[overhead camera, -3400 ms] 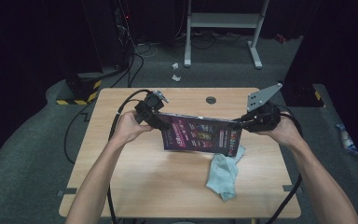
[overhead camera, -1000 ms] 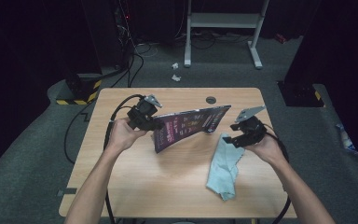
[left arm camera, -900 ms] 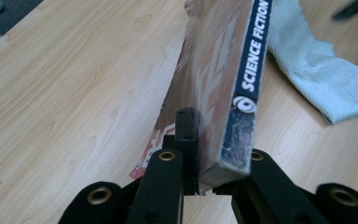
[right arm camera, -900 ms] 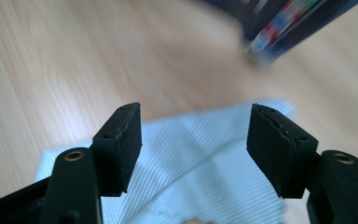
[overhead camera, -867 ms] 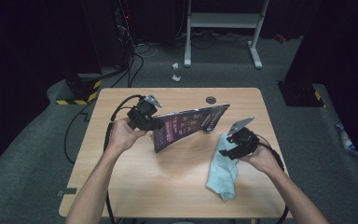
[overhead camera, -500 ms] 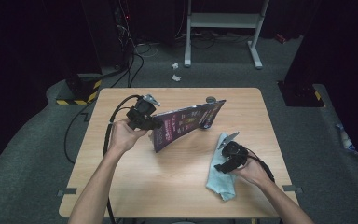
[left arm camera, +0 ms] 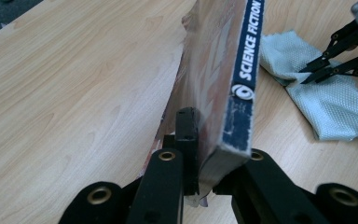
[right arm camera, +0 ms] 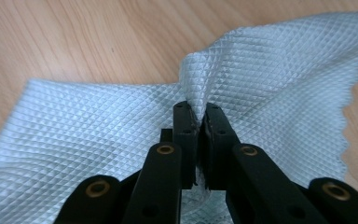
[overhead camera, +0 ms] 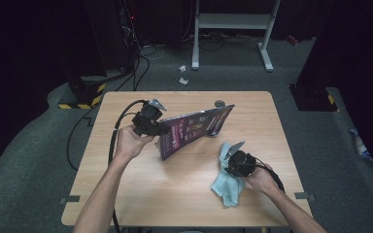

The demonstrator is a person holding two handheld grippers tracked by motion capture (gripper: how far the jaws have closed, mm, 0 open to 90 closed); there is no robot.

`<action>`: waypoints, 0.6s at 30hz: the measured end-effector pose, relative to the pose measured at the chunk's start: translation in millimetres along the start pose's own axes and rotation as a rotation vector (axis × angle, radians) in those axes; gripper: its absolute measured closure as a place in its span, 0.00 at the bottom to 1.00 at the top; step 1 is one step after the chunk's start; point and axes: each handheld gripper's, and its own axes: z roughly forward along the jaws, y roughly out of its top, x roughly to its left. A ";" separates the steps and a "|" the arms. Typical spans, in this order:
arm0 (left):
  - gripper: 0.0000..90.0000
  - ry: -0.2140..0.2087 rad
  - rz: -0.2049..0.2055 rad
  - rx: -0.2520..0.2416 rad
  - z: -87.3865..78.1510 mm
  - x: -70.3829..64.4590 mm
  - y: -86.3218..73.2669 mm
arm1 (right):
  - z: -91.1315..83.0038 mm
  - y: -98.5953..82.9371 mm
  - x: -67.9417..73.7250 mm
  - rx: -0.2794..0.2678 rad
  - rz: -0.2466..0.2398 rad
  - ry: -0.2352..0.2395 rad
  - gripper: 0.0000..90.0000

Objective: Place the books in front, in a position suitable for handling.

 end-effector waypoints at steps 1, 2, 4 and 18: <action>0.93 0.003 -0.001 0.000 0.1 0.1 -0.1 | -4.1 1.4 -2.3 -0.014 0.009 0.009 0.95; 0.93 0.004 -0.002 0.001 0.1 0.3 0.0 | -8.6 3.6 -3.5 -0.025 0.011 0.006 0.95; 0.93 0.003 -0.003 0.004 0.1 0.1 0.1 | -18.4 8.9 -6.1 -0.045 0.016 0.006 0.95; 0.93 -0.005 0.012 0.018 1.8 -5.4 1.8 | -97.0 58.0 -22.0 -0.235 0.032 -0.062 0.96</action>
